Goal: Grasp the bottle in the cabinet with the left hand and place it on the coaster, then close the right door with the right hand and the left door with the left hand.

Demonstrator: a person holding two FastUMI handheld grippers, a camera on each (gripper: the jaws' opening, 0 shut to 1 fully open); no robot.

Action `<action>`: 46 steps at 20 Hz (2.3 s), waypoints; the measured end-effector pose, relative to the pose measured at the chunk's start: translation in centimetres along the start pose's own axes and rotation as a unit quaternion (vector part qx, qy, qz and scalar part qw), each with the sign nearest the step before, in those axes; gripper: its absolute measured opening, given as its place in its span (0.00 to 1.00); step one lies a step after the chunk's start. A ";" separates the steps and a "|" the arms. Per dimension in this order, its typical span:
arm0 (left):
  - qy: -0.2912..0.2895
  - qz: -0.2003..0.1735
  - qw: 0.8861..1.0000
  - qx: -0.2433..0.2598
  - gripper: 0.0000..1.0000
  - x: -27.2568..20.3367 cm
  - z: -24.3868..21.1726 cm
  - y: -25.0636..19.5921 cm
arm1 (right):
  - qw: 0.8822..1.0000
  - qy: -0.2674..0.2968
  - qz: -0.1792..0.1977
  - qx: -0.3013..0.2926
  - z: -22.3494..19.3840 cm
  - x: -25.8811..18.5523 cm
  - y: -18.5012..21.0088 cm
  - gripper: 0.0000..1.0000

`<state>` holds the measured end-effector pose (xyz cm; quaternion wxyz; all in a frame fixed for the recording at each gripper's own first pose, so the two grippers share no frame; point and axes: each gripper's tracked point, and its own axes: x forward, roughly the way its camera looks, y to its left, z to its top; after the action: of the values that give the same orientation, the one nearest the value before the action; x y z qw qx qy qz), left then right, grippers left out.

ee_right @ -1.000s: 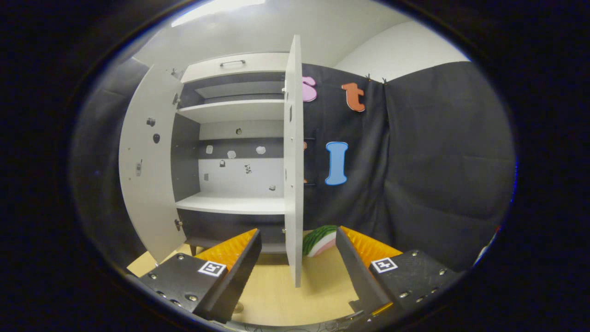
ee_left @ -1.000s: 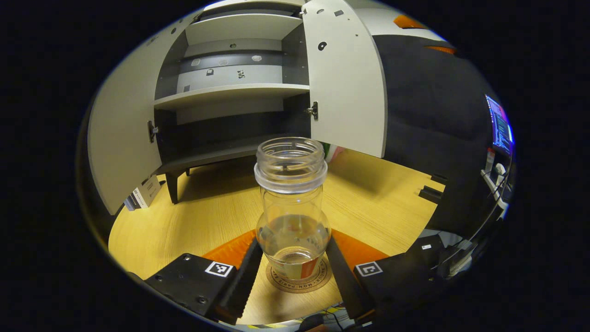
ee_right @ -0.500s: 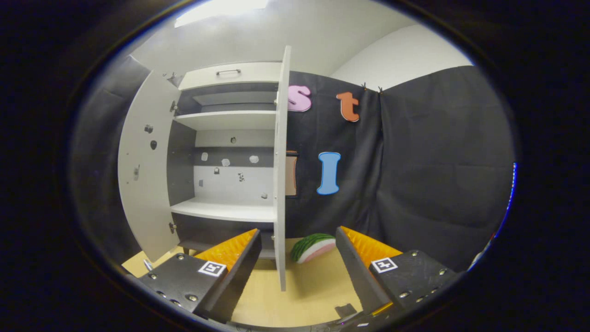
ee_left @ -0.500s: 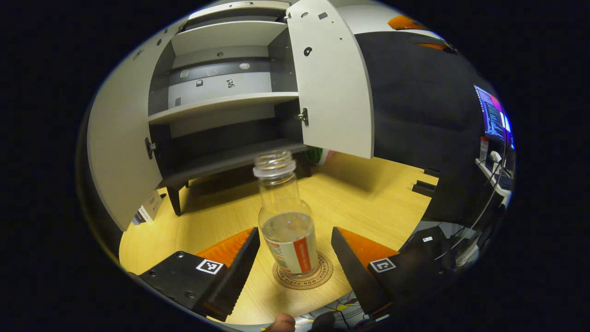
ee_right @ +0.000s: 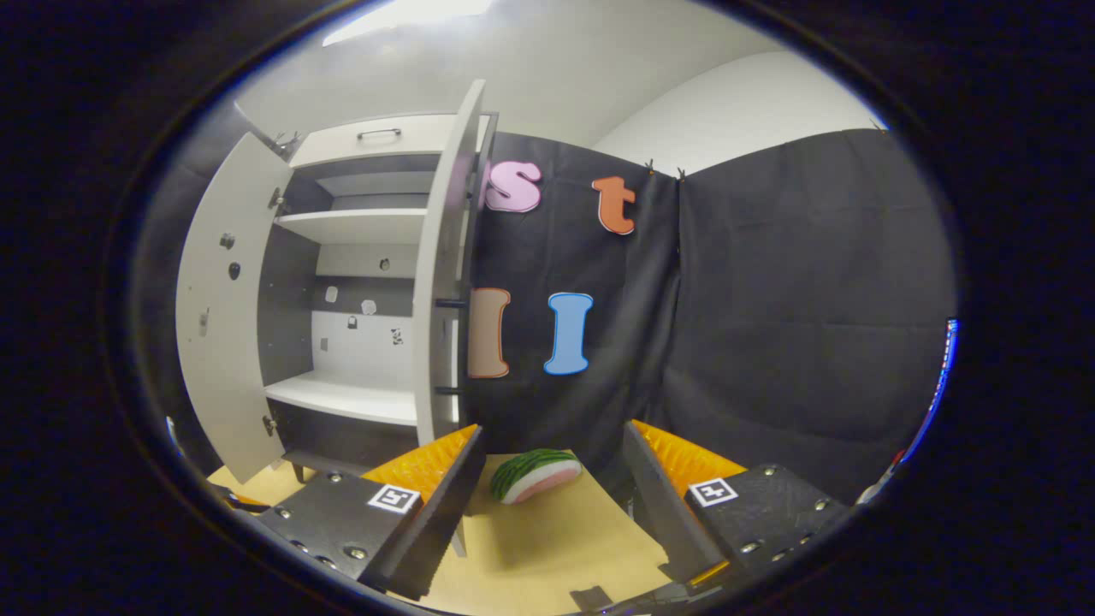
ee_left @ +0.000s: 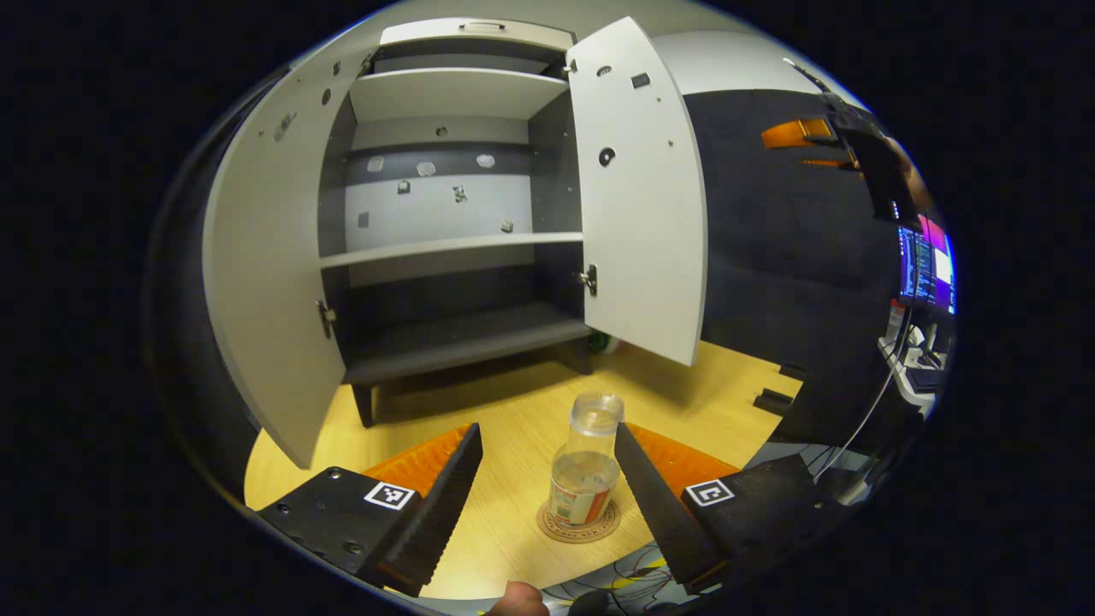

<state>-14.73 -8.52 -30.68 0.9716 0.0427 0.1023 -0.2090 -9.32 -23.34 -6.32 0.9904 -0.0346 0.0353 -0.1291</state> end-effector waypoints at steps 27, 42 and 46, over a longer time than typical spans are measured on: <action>-0.069 0.182 0.981 -0.023 0.98 -12.7 14.3 19.8 | 0.988 0.046 0.140 0.039 3.0 12.3 14.4 0.87; -0.058 0.244 0.967 -0.043 0.99 -14.4 14.7 28.9 | 0.971 0.047 0.232 0.031 2.0 10.8 22.3 0.96; -0.063 0.258 0.962 -0.070 0.99 -12.8 16.1 31.7 | 0.961 0.041 0.270 0.043 2.4 7.9 22.6 0.96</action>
<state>-10.05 23.35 -10.95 0.9976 -0.0135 0.0409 0.0539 4.19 -3.42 -6.13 0.9867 0.0244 0.0783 0.1406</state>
